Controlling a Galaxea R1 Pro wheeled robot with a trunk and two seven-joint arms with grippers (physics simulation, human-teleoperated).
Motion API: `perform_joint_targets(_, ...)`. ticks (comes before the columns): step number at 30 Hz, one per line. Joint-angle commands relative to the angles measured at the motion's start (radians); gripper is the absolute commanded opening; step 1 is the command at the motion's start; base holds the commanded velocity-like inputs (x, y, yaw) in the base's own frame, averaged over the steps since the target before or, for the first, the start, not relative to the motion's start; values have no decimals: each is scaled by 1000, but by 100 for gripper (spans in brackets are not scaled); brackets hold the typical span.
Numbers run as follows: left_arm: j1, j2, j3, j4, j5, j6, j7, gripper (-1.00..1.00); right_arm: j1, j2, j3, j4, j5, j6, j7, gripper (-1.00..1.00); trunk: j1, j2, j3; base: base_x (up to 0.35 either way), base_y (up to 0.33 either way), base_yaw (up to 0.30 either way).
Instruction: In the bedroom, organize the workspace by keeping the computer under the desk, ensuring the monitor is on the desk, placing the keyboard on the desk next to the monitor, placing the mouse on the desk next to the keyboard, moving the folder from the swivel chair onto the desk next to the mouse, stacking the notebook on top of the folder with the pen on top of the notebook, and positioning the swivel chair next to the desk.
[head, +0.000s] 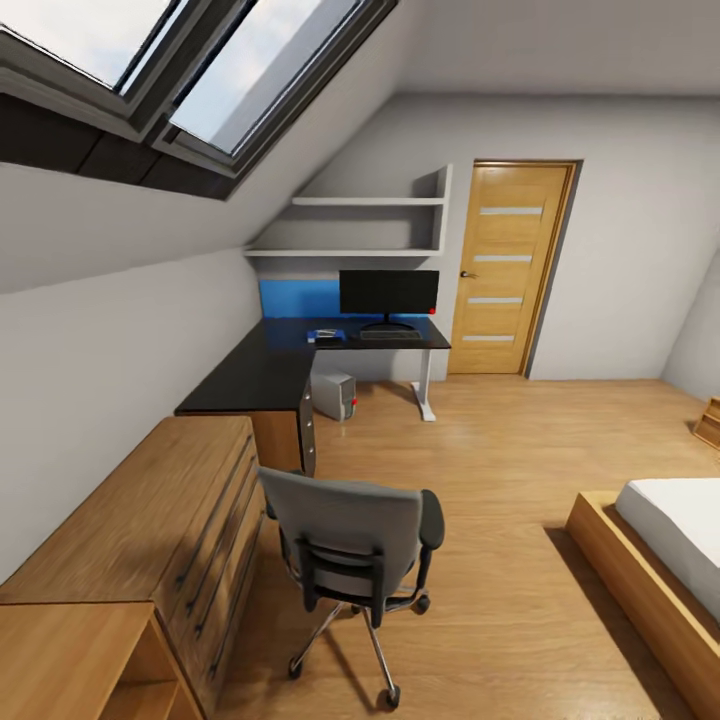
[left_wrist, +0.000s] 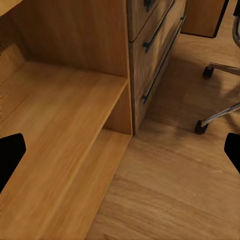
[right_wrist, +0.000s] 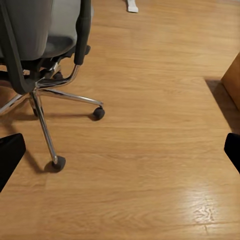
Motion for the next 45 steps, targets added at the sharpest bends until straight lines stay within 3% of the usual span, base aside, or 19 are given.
perform_joint_targets(1,0,-1,1,-1,-9,-1,9,100,-1,0,4,1,7,-1,-10,100,0,-1,-2,-36,74,-9)
perform_joint_targets(45,0,0,1,-1,-9,0,9,100,-1,0,4,1,7,5,-10,100,0,-1,-2,-56,47,0)
